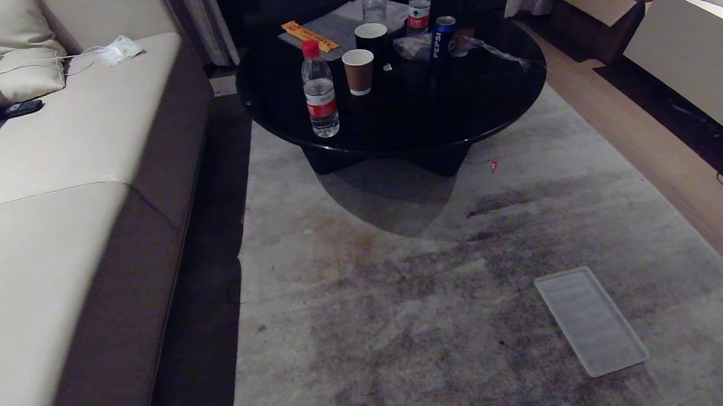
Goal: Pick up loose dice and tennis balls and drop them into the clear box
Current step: Put the toys in the box
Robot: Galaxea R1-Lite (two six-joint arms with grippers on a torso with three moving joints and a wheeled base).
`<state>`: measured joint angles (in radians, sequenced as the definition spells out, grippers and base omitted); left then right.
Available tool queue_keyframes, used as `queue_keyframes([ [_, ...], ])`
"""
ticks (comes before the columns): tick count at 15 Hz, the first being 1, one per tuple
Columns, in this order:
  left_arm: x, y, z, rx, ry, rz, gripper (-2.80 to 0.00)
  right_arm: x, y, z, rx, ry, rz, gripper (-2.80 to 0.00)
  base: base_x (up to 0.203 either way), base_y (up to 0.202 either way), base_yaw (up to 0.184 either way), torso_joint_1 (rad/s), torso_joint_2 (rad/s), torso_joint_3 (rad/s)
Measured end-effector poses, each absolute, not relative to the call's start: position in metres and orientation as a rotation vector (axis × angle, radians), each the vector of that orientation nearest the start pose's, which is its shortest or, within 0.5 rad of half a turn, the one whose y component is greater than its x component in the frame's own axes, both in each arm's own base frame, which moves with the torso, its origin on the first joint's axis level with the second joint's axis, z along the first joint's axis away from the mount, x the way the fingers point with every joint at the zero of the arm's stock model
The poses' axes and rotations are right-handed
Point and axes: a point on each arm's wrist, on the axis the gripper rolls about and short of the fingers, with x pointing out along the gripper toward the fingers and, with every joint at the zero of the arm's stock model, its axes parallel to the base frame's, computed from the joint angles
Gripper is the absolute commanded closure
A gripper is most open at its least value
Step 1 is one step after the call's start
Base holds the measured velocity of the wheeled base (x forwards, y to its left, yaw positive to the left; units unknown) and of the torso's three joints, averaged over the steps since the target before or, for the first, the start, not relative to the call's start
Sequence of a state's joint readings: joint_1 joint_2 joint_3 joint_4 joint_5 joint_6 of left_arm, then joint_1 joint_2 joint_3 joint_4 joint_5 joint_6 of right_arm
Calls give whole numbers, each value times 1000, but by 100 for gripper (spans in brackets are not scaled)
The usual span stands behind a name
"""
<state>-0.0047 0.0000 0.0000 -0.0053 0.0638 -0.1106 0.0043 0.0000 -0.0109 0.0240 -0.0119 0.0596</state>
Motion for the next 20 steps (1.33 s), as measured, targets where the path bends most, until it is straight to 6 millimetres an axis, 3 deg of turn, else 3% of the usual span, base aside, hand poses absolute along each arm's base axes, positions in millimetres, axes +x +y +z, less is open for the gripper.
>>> queue_keyframes([
  [20, -23, 2, 76, -113, -9, 58, 0, -24, 0, 76, 59, 13, -8, 0, -184, 0, 0, 3, 1, 3],
])
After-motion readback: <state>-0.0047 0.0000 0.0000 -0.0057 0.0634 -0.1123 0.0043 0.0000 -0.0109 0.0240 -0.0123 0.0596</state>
